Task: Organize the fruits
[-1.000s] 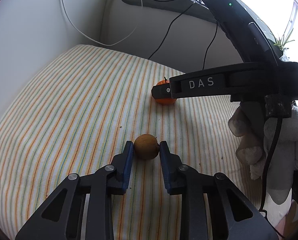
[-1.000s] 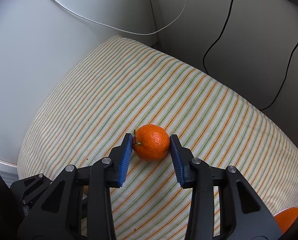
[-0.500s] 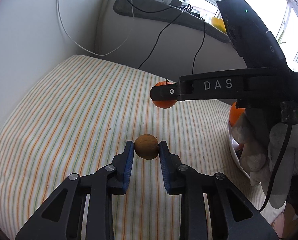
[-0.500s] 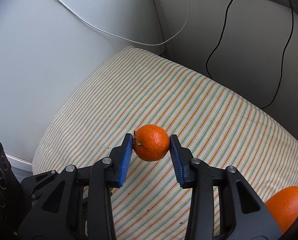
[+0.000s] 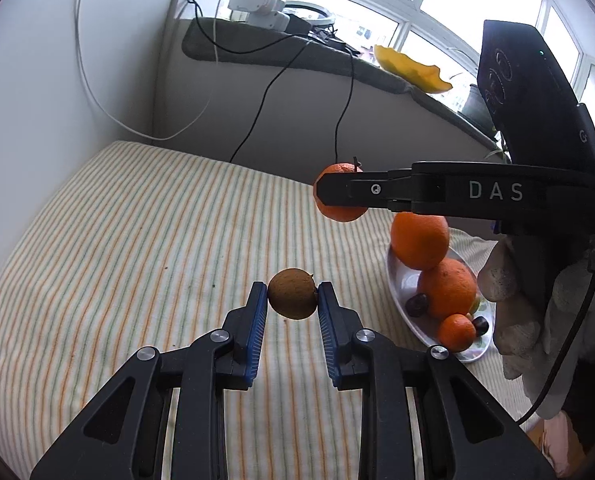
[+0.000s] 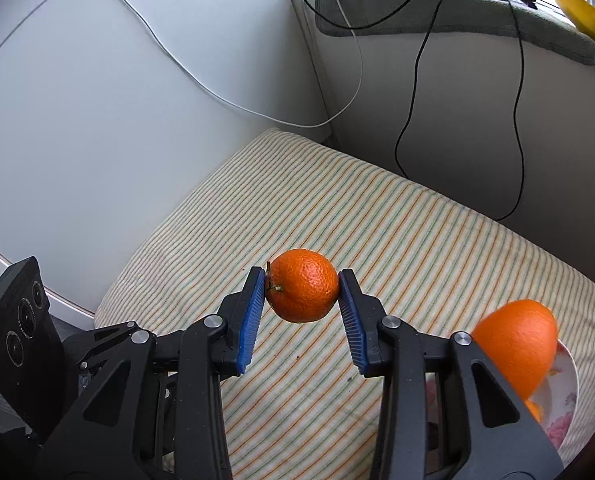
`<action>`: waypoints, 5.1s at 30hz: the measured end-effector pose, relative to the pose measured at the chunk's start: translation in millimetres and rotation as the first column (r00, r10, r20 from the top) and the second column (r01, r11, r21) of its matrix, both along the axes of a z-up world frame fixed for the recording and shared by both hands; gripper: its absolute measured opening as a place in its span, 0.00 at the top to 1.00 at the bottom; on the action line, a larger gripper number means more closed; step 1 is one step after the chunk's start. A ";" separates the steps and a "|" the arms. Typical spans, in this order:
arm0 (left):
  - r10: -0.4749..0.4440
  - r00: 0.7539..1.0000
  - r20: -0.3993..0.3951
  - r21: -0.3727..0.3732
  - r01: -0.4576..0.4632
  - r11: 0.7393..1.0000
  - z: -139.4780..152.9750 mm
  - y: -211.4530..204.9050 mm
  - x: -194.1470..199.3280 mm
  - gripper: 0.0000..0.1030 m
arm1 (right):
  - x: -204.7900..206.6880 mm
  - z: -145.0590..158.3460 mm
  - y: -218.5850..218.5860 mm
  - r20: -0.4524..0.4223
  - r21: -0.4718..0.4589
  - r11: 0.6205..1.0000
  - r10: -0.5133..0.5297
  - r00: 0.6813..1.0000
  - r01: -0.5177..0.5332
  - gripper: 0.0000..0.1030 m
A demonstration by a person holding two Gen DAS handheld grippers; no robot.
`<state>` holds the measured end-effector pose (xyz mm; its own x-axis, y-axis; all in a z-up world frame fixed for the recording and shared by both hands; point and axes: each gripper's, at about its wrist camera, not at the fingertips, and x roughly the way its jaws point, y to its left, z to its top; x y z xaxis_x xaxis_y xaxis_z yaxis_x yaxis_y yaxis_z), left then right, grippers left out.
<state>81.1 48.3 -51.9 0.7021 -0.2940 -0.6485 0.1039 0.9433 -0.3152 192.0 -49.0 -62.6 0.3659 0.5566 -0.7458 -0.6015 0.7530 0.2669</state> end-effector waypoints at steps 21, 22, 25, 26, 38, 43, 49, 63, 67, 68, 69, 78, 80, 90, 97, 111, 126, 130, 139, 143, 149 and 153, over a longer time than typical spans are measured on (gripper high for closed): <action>-0.207 0.977 0.050 0.009 0.206 0.978 25.3 -91.6 -11.8 0.77 | -30.4 26.3 -151.2 0.076 0.064 0.978 -0.202 0.976 0.198 0.62; -0.215 0.975 0.050 0.010 0.215 0.977 25.3 -94.8 -11.9 0.77 | -30.8 25.0 -156.5 0.073 0.065 0.976 -0.210 0.975 0.206 0.62; -0.244 0.968 0.051 0.015 0.244 0.970 26.3 -107.8 -11.2 0.77 | -30.5 21.4 -169.8 0.064 0.067 0.971 -0.234 0.970 0.229 0.62; -0.252 0.966 0.051 0.017 0.252 0.968 26.5 -111.9 -10.9 0.77 | -29.7 20.0 -173.3 0.062 0.067 0.970 -0.239 0.969 0.235 0.62; -0.334 0.942 0.027 0.034 0.333 0.942 20.9 -155.9 -8.2 0.77 | -22.3 -1.4 -204.4 0.023 0.060 0.958 -0.283 0.959 0.282 0.62; -0.354 0.935 0.014 0.045 0.354 0.934 18.2 -166.7 -6.3 0.77 | -16.4 -12.2 -216.3 -0.006 0.059 0.949 -0.308 0.951 0.308 0.62; -0.361 0.932 0.002 0.051 0.361 0.931 14.9 -173.9 -3.2 0.77 | -13.2 -20.4 -225.0 -0.026 0.053 0.943 -0.328 0.944 0.329 0.62; -0.372 0.928 -0.017 0.058 0.373 0.926 8.5 -183.3 5.9 0.77 | -5.6 -35.5 -232.2 -0.056 0.046 0.935 -0.349 0.935 0.352 0.62; -0.372 0.928 -0.017 0.057 0.372 0.926 7.9 -184.1 5.5 0.77 | -5.4 -37.0 -232.0 -0.057 0.040 0.934 -0.353 0.934 0.356 0.62; -0.372 0.928 -0.017 0.057 0.372 0.926 7.7 -184.3 5.8 0.77 | -5.1 -37.2 -231.6 -0.058 0.039 0.934 -0.354 0.934 0.356 0.62; -0.372 0.928 -0.018 0.056 0.372 0.927 7.9 -184.0 5.8 0.77 | -4.3 -37.2 -231.4 -0.059 0.039 0.934 -0.352 0.934 0.354 0.62; -0.372 0.928 -0.018 0.055 0.372 0.927 8.1 -184.1 4.7 0.77 | -3.6 -38.1 -229.7 -0.061 0.034 0.935 -0.351 0.934 0.353 0.61; -0.371 0.929 -0.017 0.055 0.371 0.927 8.3 -184.0 4.8 0.76 | -3.3 -38.2 -229.8 -0.062 0.035 0.936 -0.349 0.935 0.351 0.61; -0.368 0.930 -0.016 0.056 0.368 0.928 8.8 -184.3 5.0 0.76 | -4.7 -35.1 -227.5 -0.051 0.027 0.936 -0.350 0.935 0.352 0.50; -0.369 0.929 -0.008 0.058 0.369 0.928 10.3 -183.5 3.5 0.66 | -7.4 -27.9 -226.7 -0.028 0.025 0.938 -0.346 0.938 0.347 0.38; -0.343 0.939 0.008 0.076 0.342 0.937 16.0 -181.3 -1.0 0.24 | -17.6 -17.1 -224.3 0.010 0.021 0.938 -0.345 0.938 0.345 0.29; -0.300 0.954 0.006 0.111 0.298 0.948 20.9 -174.8 -5.7 0.23 | -36.5 2.1 -228.9 0.104 0.036 0.927 -0.376 0.921 0.374 0.11; -0.292 0.956 0.005 0.109 0.290 0.951 21.8 -172.6 -6.5 0.23 | -42.2 7.5 -230.7 0.131 0.037 0.923 -0.384 0.914 0.382 0.09; -0.257 0.966 0.018 0.118 0.253 0.960 25.0 -162.7 -8.7 0.23 | -61.4 15.2 -226.0 0.209 0.021 0.919 -0.388 0.897 0.393 0.09; -0.236 0.971 0.026 0.123 0.231 0.965 27.1 -157.0 -11.3 0.23 | -74.3 18.9 -225.7 0.242 0.025 0.916 -0.395 0.886 0.401 0.09; -0.208 0.978 0.027 0.116 0.204 0.972 28.2 -147.1 -14.5 0.23 | -94.2 24.8 -229.6 0.270 0.054 0.909 -0.411 0.871 0.413 0.07; -0.194 0.981 0.028 0.121 0.189 0.975 28.2 -141.9 -15.3 0.23 | -107.5 25.6 -232.9 0.280 0.081 0.901 -0.430 0.858 0.425 0.07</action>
<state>65.8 -93.6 -23.7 0.6659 -0.3490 -0.6594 0.2960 0.9349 -0.1959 84.5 -281.9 -37.0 0.7651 0.3076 -0.5657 -0.2727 0.9506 0.1481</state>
